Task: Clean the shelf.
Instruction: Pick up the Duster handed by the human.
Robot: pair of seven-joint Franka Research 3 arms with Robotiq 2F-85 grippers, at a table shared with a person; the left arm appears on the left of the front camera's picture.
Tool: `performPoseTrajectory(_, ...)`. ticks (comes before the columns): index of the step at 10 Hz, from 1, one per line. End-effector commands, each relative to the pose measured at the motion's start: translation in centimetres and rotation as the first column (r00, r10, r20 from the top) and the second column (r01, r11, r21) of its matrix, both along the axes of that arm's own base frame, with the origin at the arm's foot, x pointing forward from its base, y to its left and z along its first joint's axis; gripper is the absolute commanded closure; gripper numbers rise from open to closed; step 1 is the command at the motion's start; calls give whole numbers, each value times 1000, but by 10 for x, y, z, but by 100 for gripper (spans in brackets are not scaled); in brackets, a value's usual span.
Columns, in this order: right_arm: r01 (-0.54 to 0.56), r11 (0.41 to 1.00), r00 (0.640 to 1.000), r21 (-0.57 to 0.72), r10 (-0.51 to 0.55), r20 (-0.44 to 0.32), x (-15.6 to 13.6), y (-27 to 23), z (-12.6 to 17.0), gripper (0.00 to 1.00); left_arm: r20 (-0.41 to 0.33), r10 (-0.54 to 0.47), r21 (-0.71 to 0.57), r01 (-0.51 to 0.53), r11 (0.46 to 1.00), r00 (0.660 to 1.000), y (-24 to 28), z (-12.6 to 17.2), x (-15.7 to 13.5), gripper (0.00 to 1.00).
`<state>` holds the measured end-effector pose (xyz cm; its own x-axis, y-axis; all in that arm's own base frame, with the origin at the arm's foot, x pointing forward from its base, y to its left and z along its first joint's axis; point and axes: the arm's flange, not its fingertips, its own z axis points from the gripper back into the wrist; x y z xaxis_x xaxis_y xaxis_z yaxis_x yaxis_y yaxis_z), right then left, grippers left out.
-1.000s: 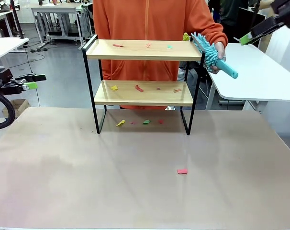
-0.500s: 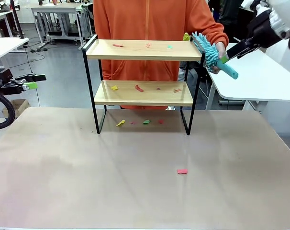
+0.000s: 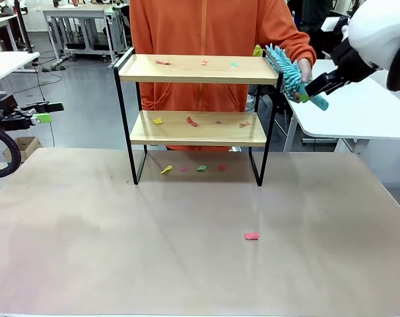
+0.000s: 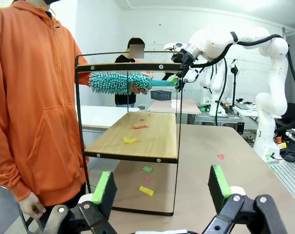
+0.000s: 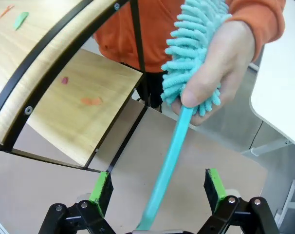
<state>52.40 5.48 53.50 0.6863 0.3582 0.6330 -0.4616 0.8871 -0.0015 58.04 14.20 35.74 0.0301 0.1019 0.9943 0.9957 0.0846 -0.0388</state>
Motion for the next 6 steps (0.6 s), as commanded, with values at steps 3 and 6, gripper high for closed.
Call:
performPoseTrajectory(3,68,997,996,28,-66,-52,3,-2,4,60,2,4,10,-4,1000,1000,-1,2,-4,0)
performPoseTrajectory(6,91,996,994,23,-89,-66,3,-2,7,65,2,4,10,-4,1000,1000,-1,2,-4,0)
